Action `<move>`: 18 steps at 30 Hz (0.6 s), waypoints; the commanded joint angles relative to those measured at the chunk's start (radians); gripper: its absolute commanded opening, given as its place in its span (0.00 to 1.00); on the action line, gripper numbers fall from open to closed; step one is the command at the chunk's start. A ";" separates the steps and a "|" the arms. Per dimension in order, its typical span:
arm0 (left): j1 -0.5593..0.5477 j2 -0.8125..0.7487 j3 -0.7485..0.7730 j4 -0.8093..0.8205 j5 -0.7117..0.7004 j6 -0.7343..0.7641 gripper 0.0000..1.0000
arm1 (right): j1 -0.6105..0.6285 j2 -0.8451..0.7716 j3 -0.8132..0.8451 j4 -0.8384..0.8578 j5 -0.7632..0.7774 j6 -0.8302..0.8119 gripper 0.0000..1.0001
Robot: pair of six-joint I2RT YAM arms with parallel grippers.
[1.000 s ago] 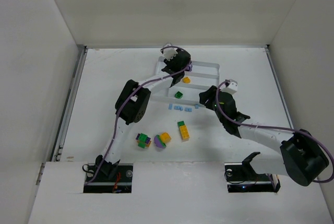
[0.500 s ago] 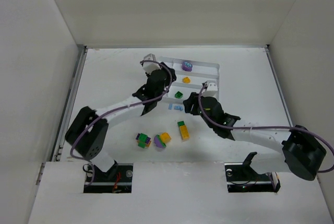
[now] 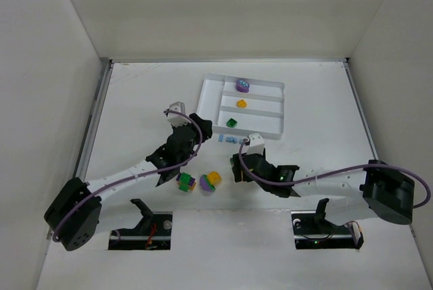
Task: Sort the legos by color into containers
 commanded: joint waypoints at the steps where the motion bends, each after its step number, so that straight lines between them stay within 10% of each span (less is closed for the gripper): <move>1: -0.014 -0.073 -0.017 0.020 0.003 0.006 0.44 | 0.010 0.046 0.033 -0.061 0.057 0.025 0.72; 11: -0.030 -0.066 -0.031 0.015 0.021 0.006 0.46 | 0.027 0.130 0.063 -0.089 0.040 0.045 0.60; 18: -0.031 -0.047 -0.004 -0.003 0.111 0.008 0.47 | 0.025 0.087 0.070 -0.100 0.055 0.015 0.28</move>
